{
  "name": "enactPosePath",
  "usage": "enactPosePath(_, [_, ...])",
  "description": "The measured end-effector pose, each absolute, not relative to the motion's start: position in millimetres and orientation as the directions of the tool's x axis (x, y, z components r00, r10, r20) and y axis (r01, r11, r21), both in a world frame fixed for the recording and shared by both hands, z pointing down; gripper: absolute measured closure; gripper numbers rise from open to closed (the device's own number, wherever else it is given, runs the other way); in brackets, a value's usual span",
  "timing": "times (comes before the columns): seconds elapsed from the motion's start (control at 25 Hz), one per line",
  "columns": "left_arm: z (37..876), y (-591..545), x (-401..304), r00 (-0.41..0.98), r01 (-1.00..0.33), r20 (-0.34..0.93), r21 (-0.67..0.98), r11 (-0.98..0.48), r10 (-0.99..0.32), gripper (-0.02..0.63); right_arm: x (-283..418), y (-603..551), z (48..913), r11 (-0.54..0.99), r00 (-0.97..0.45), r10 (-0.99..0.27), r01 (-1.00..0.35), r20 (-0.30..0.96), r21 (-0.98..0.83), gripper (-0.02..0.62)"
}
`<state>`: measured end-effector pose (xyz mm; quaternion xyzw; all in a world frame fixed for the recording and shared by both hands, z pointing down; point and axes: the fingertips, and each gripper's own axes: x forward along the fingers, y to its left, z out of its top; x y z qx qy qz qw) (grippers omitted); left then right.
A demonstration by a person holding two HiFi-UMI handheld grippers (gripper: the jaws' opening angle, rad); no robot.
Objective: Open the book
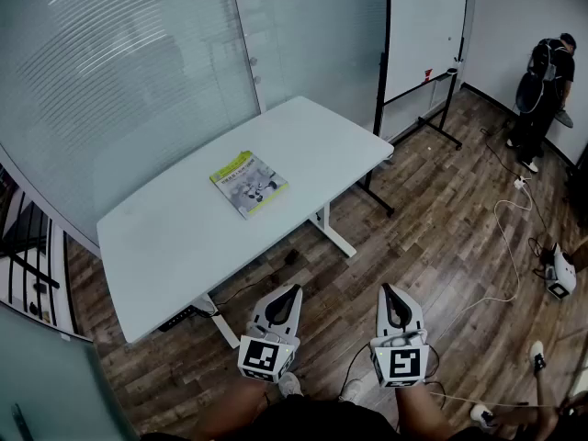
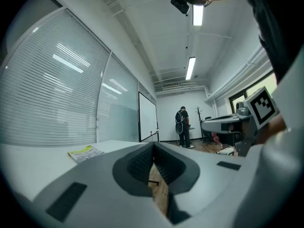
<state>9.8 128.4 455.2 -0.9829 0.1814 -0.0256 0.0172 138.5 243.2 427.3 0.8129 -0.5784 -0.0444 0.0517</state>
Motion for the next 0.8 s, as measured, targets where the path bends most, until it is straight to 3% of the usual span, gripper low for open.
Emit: enactPosePath(0.8, [459, 130, -3, 0.926, -0.374, 0.044, -0.036, -0.927, -0.376, 0.595, 126, 241, 425, -0.304, 0.303, -0.953, -0.946, -0.03, 0.109, 0.591])
